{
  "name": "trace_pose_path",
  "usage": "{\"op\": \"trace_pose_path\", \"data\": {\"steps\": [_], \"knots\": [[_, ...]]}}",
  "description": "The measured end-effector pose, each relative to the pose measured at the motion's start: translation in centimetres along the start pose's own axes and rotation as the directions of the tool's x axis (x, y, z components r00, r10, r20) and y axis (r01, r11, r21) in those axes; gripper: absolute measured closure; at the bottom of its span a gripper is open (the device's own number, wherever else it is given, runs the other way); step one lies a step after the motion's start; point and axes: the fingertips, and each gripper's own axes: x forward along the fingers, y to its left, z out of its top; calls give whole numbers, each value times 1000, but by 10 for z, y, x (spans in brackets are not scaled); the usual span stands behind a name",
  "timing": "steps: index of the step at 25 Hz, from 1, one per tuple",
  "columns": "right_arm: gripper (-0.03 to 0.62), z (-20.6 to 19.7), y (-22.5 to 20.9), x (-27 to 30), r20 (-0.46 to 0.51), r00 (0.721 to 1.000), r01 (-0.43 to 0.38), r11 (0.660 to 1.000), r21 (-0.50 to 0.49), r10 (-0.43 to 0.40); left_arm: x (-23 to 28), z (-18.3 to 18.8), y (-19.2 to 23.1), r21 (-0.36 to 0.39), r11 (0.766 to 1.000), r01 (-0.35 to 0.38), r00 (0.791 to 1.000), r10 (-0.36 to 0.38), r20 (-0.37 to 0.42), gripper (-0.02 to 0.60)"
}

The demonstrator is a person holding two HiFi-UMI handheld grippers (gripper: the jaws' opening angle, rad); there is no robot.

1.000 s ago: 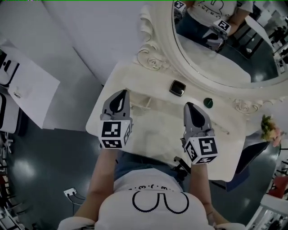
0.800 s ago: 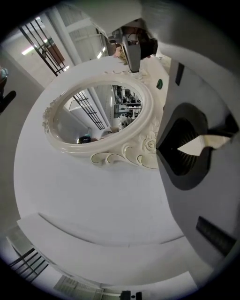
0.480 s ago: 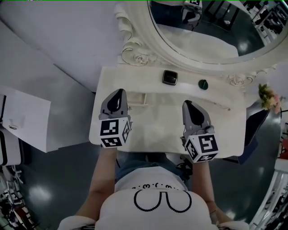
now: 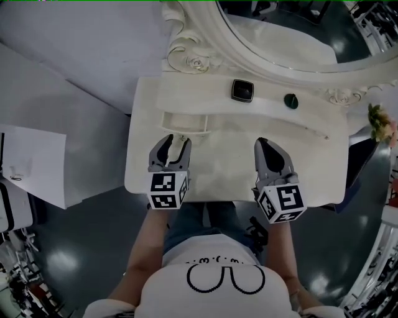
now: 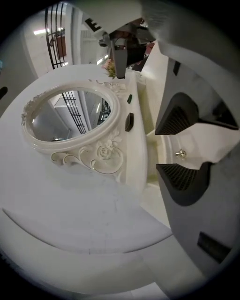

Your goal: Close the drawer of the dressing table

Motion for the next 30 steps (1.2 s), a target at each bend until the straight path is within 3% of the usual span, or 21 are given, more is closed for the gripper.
{"op": "trace_pose_path", "data": {"steps": [5, 10, 12, 30], "knots": [[597, -23, -5, 0, -49, 998, 27, 999, 21, -26, 21, -41, 6, -9, 1000, 0, 995, -1, -99, 393], [597, -31, -11, 2, -68, 997, 47, 999, 25, -45, 37, -60, 11, -14, 1000, -26, 987, 23, -159, 397], [597, -32, -12, 4, -69, 997, 48, 998, 28, -46, 39, -61, 14, -9, 999, -40, 985, 38, -167, 485], [597, -7, -13, 3, -36, 998, 57, 998, 2, -57, 57, -44, 16, -35, 999, -39, 983, 32, -180, 486]]}}
